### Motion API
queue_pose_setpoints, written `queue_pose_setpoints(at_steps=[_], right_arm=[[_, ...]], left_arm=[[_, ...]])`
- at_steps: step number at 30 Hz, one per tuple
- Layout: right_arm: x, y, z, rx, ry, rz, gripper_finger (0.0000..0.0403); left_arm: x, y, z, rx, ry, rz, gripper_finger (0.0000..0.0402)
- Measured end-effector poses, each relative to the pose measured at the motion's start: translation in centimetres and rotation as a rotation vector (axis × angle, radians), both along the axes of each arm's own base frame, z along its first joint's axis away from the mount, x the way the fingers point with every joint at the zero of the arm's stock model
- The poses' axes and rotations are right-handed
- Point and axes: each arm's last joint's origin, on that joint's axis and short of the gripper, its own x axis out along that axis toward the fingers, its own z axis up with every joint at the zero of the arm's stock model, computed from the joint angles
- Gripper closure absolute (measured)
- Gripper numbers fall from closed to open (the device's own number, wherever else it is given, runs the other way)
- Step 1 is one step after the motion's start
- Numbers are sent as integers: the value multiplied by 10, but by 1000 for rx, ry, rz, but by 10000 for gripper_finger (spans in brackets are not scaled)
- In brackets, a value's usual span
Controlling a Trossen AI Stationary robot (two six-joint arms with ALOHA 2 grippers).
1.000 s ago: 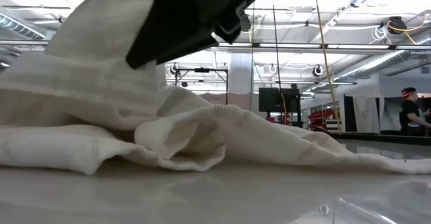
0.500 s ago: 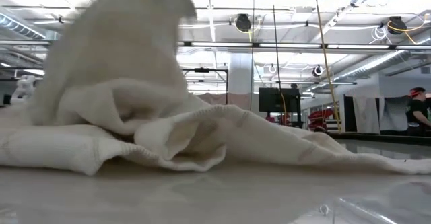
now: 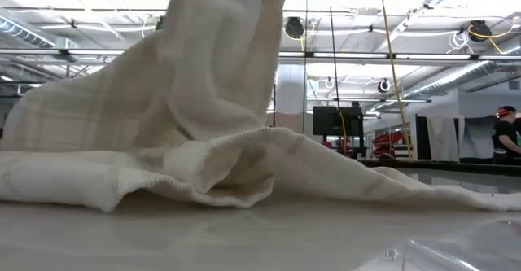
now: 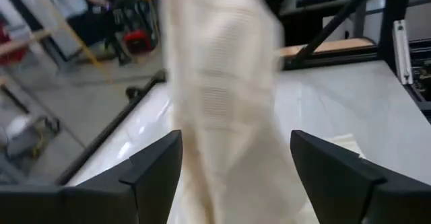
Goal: Roll towel
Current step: Roll the white-brown patterned towel
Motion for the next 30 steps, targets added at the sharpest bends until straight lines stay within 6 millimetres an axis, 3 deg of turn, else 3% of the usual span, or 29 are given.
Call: queue_pose_setpoints(at_steps=[6,11,15,20,21,30], right_arm=[[-1,-8,6,9,-26,-32,397],[1,-12,6,12,-28,-46,397],[1,-12,6,7,-25,-46,397],[-2,-13,-1,13,31,-57,391],[-3,-13,-3,24,50,-66,386],[-20,-11,-27,65,262,-125,281]], left_arm=[[28,-11,-5,174,-74,68,121],[47,-8,-4,334,-94,142,135],[54,-2,-1,428,-89,169,200],[52,0,10,491,-116,187,364],[51,0,13,498,-120,188,382],[34,15,40,456,-132,293,396]])
